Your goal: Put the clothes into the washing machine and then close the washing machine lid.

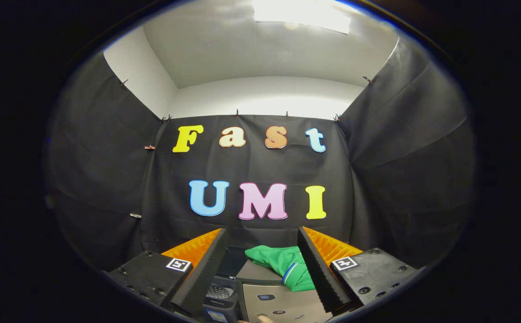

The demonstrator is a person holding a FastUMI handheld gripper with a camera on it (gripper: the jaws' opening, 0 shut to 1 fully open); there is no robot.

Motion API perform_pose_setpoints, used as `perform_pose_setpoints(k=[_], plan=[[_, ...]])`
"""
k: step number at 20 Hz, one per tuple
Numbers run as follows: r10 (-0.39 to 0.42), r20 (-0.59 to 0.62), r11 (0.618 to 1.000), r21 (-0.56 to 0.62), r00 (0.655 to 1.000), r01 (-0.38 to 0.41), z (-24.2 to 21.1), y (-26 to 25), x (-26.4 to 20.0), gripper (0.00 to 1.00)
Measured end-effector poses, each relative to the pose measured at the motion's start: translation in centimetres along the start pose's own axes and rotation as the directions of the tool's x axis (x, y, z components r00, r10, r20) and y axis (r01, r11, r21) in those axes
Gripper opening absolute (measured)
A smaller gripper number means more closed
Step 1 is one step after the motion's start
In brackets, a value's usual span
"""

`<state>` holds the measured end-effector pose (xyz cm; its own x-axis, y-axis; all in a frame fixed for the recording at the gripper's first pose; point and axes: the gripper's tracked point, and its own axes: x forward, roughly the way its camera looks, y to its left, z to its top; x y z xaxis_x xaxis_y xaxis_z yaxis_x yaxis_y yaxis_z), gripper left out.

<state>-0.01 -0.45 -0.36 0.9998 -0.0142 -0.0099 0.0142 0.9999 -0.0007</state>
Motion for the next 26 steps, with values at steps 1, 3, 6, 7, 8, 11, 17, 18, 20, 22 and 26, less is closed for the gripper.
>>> perform_pose_setpoints(k=[1,3,6,7,8,11,17,18,20,22,26], plan=[[-0.003,-0.004,1.0,0.0,1.0,0.003,-0.1,0.0,0.0,0.98],[-0.003,-0.01,1.0,-0.001,1.0,0.003,-0.1,0.0,0.0,0.98],[-0.011,-0.022,1.0,-0.001,1.0,0.011,-0.5,-0.3,0.1,0.98],[-0.016,-0.024,1.0,-0.001,1.0,0.016,-0.7,-0.4,0.1,0.98],[-0.021,-0.024,1.0,-0.002,1.0,0.021,-0.7,-0.7,0.2,0.98],[-0.028,-0.024,1.0,-0.005,0.999,0.028,-0.9,-1.1,0.8,0.98],[-0.047,-0.048,0.999,-0.023,0.998,0.046,-1.9,-1.8,2.4,0.98],[-0.052,-0.054,0.998,-0.023,0.997,0.051,-2.1,-2.0,2.8,0.98],[-0.065,-0.076,0.998,-0.023,0.995,0.063,-2.7,-2.6,3.6,0.98],[-0.062,-0.107,0.998,-0.025,0.992,0.059,-3.5,-2.8,4.7,0.98],[-0.063,-0.169,0.998,-0.01,0.984,0.062,-5.0,-3.7,7.6,0.98]])
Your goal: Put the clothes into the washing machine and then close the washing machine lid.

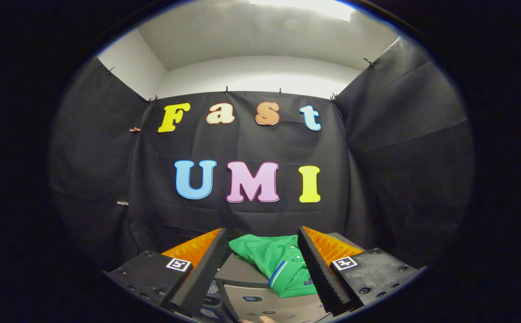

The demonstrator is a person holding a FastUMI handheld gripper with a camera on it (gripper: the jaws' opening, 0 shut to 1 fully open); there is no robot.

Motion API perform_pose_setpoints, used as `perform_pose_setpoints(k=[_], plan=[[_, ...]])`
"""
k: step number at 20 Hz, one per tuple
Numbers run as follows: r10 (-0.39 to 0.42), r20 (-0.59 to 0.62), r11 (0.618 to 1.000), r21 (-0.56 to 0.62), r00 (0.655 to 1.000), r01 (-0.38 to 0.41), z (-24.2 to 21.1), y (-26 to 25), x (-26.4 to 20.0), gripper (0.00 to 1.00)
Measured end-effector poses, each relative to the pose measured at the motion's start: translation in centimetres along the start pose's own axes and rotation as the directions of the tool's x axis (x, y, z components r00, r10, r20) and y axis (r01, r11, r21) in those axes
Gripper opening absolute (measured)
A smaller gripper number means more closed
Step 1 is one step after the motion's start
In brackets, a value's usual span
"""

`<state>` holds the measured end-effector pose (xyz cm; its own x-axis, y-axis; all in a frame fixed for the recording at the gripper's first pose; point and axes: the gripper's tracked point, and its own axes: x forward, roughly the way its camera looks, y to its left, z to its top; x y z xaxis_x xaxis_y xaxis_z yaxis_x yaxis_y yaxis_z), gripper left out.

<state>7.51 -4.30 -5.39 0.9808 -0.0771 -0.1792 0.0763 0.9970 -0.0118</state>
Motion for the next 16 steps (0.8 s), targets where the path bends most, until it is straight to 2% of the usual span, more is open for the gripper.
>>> perform_pose_setpoints(k=[6,10,16], plan=[[-0.054,-0.084,0.998,0.04,0.995,0.057,-1.2,-2.4,5.1,0.98],[-0.055,-0.151,0.995,0.07,0.987,0.066,-2.1,-3.3,8.8,0.98],[-0.086,-0.298,0.993,0.054,0.951,0.107,-5.8,-5.6,13.9,0.98]])
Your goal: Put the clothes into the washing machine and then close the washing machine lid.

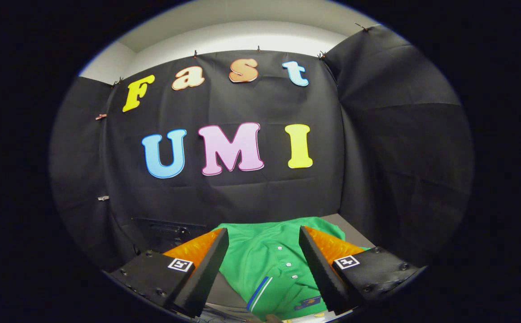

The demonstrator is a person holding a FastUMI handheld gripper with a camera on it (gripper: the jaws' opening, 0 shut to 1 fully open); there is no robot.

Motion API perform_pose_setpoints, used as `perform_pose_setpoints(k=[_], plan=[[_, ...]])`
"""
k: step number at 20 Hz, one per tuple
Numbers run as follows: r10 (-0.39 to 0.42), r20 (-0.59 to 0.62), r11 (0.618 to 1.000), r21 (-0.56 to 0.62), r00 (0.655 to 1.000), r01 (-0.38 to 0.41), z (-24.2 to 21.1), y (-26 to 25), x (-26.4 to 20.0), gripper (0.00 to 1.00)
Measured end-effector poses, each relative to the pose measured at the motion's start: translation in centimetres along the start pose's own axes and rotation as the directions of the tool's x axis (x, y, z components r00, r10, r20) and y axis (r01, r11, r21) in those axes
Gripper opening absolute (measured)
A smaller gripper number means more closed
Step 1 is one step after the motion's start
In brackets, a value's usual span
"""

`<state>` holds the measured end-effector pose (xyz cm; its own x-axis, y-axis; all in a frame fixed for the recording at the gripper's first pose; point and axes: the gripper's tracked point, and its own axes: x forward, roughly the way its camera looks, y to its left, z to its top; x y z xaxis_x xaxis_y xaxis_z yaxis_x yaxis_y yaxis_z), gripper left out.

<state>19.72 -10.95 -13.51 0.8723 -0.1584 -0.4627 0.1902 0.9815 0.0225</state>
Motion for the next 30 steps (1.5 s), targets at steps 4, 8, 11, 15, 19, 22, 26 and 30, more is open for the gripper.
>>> perform_pose_setpoints(k=[4,8,11,15,19,22,26,30], plan=[[-0.027,-0.127,1.0,-0.015,0.992,0.026,-2.6,-1.1,3.7,0.98],[-0.051,-0.261,0.997,-0.062,0.964,0.036,-6.0,-1.9,6.9,0.99],[-0.06,-0.343,0.996,-0.077,0.937,0.036,-8.0,-2.0,8.6,0.99],[-0.1,-0.398,0.991,-0.124,0.912,0.055,-10.1,-2.6,9.6,0.99],[-0.121,-0.444,0.99,-0.123,0.888,0.073,-11.3,-3.7,10.3,0.98],[-0.123,-0.486,0.99,-0.124,0.866,0.071,-12.3,-3.8,10.6,0.99],[-0.116,-0.512,0.992,-0.108,0.851,0.07,-12.3,-3.9,11.0,0.99],[-0.099,-0.539,0.99,-0.142,0.836,0.026,-12.5,-3.4,11.6,0.78]])
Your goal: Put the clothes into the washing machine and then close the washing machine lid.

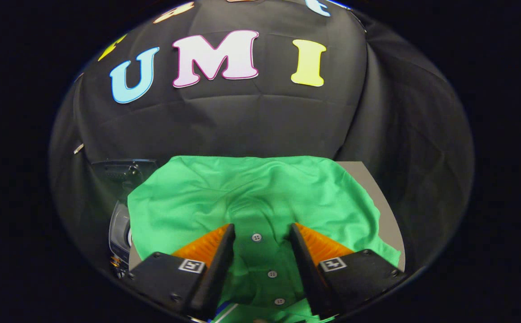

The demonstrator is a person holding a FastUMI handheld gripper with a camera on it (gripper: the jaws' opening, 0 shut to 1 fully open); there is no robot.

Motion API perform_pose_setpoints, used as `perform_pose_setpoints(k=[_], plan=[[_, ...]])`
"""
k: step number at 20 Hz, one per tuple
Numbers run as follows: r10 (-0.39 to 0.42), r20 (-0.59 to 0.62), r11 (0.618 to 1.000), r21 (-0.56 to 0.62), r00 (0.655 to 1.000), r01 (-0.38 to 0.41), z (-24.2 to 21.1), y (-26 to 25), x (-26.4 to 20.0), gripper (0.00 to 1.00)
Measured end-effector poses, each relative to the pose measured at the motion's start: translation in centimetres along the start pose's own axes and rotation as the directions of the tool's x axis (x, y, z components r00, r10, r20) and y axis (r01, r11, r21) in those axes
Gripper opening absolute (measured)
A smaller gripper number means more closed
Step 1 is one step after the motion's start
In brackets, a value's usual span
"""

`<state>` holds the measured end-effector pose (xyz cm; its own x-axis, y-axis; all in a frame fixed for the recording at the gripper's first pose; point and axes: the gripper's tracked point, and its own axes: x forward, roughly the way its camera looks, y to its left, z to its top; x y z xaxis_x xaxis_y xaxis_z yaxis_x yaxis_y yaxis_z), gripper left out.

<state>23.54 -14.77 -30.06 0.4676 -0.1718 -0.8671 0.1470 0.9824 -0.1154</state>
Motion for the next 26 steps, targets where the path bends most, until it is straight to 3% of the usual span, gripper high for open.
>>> perform_pose_setpoints(k=[1,4,6,13,17,21,26], plan=[[-0.007,-0.005,1.0,0.0,1.0,0.007,0.1,-0.3,0.1,0.7],[0.006,-0.014,1.0,0.002,1.0,-0.006,0.1,-0.3,0.0,0.27],[0.023,-0.002,0.999,0.043,1.0,-0.022,0.4,-0.5,-0.1,0.05],[0.1,0.065,0.986,0.129,0.993,-0.108,0.7,-0.3,-1.4,0.05],[0.117,0.163,0.984,0.114,0.98,-0.136,3.3,0.4,-4.6,0.05],[0.184,0.267,0.971,0.101,0.946,-0.217,6.5,2.2,-10.3,0.05],[0.215,0.411,0.967,0.034,0.886,-0.251,11.0,4.6,-17.3,0.05]])
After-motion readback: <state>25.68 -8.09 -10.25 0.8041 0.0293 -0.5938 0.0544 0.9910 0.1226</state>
